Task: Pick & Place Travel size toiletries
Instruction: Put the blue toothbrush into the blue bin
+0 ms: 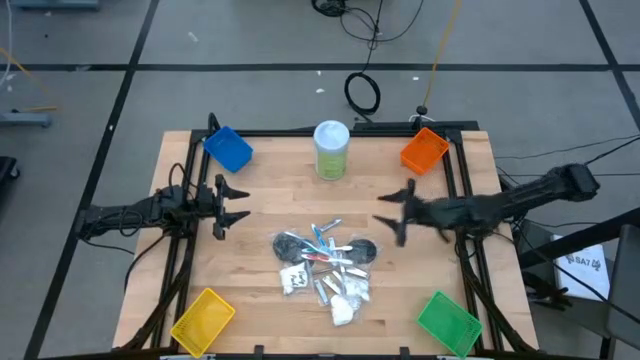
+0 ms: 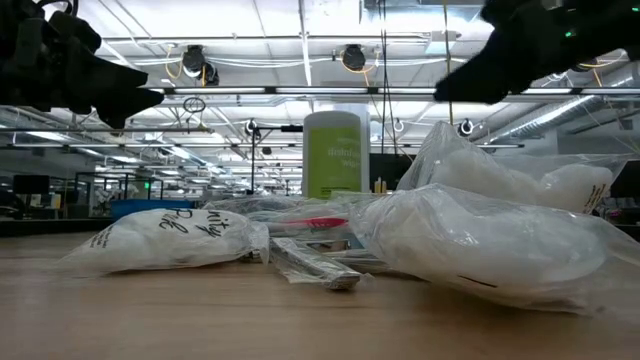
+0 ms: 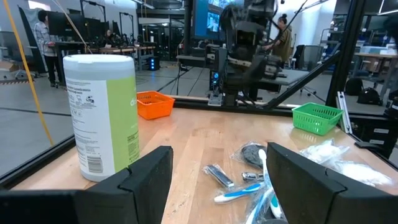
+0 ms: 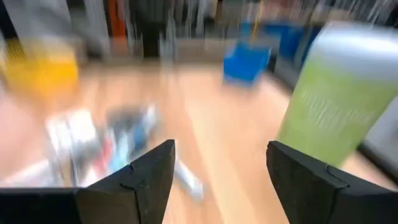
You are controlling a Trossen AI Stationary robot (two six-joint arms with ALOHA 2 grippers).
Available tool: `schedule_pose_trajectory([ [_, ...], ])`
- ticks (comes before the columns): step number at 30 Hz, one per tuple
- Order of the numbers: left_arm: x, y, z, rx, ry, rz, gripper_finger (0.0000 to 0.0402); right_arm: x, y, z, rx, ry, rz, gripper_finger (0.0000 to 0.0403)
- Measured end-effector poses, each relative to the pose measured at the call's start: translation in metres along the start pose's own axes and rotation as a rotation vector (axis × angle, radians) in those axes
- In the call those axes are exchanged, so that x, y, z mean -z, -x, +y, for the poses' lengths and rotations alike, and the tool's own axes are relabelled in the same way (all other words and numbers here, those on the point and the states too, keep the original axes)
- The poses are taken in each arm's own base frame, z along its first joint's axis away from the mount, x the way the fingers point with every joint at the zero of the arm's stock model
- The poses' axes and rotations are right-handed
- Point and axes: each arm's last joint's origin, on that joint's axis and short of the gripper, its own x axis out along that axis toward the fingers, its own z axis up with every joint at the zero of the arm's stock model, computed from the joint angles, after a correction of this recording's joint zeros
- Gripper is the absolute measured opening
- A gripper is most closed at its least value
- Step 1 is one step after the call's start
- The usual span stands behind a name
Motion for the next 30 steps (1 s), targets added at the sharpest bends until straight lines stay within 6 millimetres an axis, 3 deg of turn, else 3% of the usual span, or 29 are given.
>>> schedule_pose_trajectory([
  [2, 0.000, 0.000, 0.000, 0.000, 0.000, -0.001, 0.0253, -0.005, -0.019, 0.008, 0.007, 0.029, 0.094, 0.0242],
  [5, 0.000, 0.000, 0.000, 0.000, 0.000, -0.001, 0.0253, 0.005, -0.045, 0.022, -0.048, 0.027, 0.226, 0.0242],
  [12, 0.000, 0.000, 0.000, 0.000, 0.000, -0.001, 0.0253, 0.033, -0.083, 0.043, -0.200, -0.045, 0.280, 0.0242],
  [30, 0.000, 0.000, 0.000, 0.000, 0.000, -0.001, 0.0253, 0.069, -0.102, 0.064, -0.273, -0.017, 0.352, 0.0242],
])
